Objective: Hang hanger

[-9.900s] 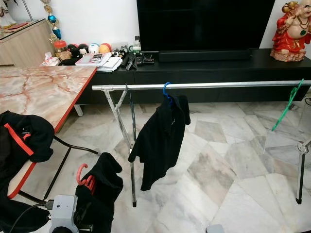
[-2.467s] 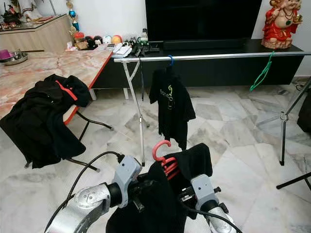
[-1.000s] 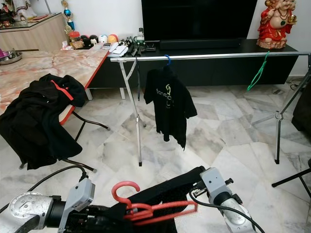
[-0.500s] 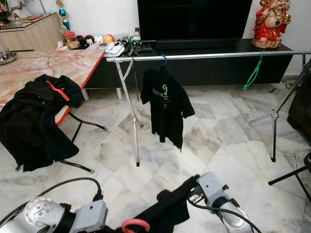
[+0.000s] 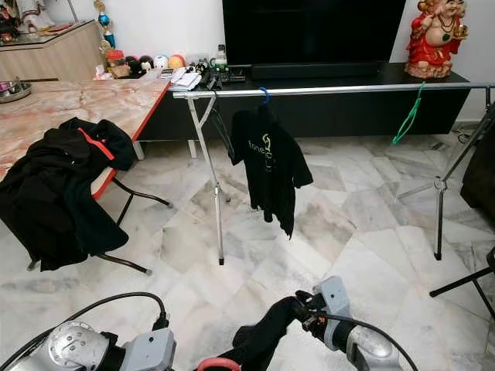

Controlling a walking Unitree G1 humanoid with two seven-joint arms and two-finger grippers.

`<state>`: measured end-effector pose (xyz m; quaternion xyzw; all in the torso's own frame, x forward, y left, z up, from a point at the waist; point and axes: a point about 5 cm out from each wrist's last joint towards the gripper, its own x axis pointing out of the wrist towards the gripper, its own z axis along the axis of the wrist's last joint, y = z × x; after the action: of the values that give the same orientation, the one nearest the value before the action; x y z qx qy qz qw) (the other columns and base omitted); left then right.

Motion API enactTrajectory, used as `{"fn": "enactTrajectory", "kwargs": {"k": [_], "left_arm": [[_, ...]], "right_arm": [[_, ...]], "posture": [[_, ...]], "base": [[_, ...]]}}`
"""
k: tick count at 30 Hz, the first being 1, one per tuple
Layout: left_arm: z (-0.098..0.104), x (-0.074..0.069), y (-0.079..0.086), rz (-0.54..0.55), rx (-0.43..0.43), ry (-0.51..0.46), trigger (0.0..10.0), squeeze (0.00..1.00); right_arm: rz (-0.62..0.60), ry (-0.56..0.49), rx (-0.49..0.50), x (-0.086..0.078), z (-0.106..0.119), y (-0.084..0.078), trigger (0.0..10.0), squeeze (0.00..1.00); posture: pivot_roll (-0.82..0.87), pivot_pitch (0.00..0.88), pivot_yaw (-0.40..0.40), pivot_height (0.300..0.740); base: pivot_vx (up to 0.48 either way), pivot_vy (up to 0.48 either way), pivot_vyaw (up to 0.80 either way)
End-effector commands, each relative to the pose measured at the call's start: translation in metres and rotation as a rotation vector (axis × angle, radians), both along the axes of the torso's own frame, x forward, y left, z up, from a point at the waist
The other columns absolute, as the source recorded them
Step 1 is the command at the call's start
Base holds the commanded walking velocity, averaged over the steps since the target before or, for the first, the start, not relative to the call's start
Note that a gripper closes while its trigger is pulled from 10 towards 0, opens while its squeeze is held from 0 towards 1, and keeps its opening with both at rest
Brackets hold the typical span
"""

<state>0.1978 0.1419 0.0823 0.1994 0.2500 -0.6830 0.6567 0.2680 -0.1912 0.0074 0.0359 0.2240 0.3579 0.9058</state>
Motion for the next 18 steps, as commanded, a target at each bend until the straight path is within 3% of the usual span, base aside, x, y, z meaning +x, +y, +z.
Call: {"fn": "enactTrajectory", "kwargs": {"k": [1,7,10,13,15,17,18], "left_arm": [[0.001,0.002,0.000,-0.005,0.009,-0.019,10.0,0.00],[0.000,0.003,-0.004,-0.002,-0.004,-0.021,10.0,0.00],[-0.001,0.005,-0.006,0.004,-0.003,-0.030,10.0,0.00],[-0.004,0.008,-0.007,0.021,0.023,-0.034,10.0,0.00],[-0.009,0.011,-0.006,0.045,0.069,-0.018,10.0,0.00],[-0.008,0.016,-0.006,0.067,0.081,-0.001,10.0,0.00],[-0.008,0.018,-0.005,0.078,0.082,0.003,10.0,0.00]], "right_arm": [[0.046,0.031,0.016,-0.005,-0.001,-0.003,10.0,1.00],[0.117,0.037,0.009,-0.006,0.007,-0.015,10.0,1.00],[0.091,-0.004,0.009,0.000,0.015,-0.019,10.0,1.00],[0.116,-0.053,0.081,0.008,0.030,-0.016,10.0,1.00],[0.289,-0.048,0.070,0.003,0.035,-0.006,10.0,1.00],[0.542,-0.017,0.006,-0.010,0.041,0.000,10.0,1.00],[0.582,-0.011,-0.002,-0.011,0.043,0.000,10.0,1.00]], "posture": [[0.05,0.021,0.013,0.740],[0.05,0.014,0.013,0.740],[0.04,0.005,0.015,0.740],[0.04,0.000,0.024,0.740],[0.03,0.000,0.031,0.740],[0.03,0.000,0.033,0.740],[0.03,0.000,0.033,0.740]], "base": [[0.000,0.000,0.00],[0.000,0.000,0.00],[0.000,0.000,0.00],[0.000,0.000,0.00],[0.000,0.000,0.00],[0.000,0.000,0.00],[0.000,0.000,0.00]]}}
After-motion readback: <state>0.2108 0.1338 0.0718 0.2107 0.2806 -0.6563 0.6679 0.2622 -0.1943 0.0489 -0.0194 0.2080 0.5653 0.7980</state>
